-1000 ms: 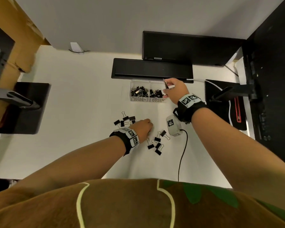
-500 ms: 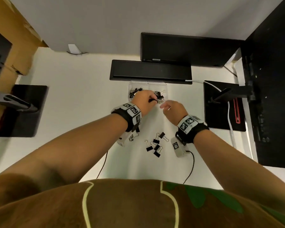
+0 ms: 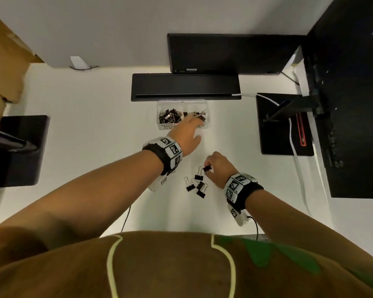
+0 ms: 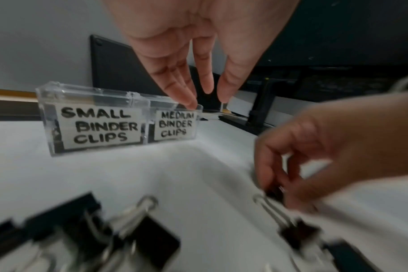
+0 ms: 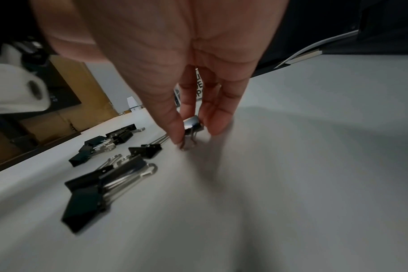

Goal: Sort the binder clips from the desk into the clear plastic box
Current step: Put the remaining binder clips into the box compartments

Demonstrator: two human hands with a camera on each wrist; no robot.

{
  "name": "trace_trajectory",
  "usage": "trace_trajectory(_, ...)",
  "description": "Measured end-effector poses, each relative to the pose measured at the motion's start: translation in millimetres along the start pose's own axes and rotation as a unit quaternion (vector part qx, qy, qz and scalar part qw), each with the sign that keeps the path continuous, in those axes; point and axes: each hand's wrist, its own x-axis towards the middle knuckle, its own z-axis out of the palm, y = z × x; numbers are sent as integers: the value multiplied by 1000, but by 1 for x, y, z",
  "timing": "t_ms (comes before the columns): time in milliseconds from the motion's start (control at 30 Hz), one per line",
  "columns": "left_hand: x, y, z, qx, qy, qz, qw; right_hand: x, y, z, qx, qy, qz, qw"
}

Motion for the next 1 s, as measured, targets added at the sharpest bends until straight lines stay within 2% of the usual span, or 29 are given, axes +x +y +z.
trace_trajectory(200,-57,-7,32,88,-165,47,981,-3,6,1,22,23,10,999)
trace_trajectory(367,-86,-21,53,130,-222,50,965,-8,10,3,59,35,5,998)
trace_trajectory(467,-94,-27,61,123,-223,36,966,-11,7,3,141,39,32,989)
trace_trajectory(567,-97,-28,64,116,-208,24,971,-16,-2,-1,232,-17,67,970)
trace_trajectory(633,-96,-27,64,116,-201,11,973,-21,-7,-2,250,-54,73,964)
trace_trajectory(800,-95,-22,65,138,-179,2,974,-35,-12,14,95,-73,18,993)
trace_trajectory(900,-94,-19,67,145,-169,7,975,-42,-10,29,-2,-83,-24,996)
trace_trajectory(1000,-93,-18,65,134,-154,0,979,-44,-8,32,-12,-44,-24,999)
